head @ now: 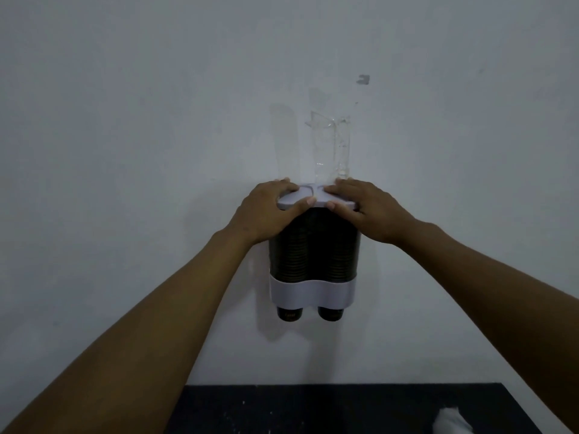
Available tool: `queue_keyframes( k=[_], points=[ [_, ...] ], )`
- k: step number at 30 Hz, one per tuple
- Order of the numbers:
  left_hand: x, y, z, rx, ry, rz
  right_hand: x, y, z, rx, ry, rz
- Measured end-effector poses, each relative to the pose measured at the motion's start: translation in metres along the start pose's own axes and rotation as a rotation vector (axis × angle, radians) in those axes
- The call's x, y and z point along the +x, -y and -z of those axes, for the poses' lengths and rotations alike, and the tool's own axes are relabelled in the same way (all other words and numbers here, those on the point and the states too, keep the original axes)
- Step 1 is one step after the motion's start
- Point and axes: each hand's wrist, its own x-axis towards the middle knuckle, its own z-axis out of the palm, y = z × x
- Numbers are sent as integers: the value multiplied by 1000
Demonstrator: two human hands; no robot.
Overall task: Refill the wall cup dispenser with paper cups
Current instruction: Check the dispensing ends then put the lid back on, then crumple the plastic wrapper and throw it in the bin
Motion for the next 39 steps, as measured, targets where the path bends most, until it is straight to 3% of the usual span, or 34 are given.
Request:
queue_keyframes(
  k=[4,8,11,13,17,19,30,35,39],
  points=[
    [1,-1,2,34,39,20,2,3,6,-40,62,-14],
    [1,-17,13,376,206,72,-2,16,14,-130,124,-59],
    [-3,-29,13,495,226,85,-6,20,9,-156,132,-132],
    [-16,-35,9,497,127,19,-16,24,5,-124,72,-174],
    [-46,-45,-4,338,-212,-238,-51,33,9,-19,-239,-103],
    [-61,-52,-15,273,-249,-314,-71,34,11,-15,-347,-72],
    [-191,-93,-179,-96,304,-144,-264,-20,-43,28,-124,-283],
    [-264,-102,-253,-120,604,-82,-375,-46,-79,76,110,-431],
    [-293,-107,-299,-105,812,170,-434,-68,-100,96,353,-601]
  ],
)
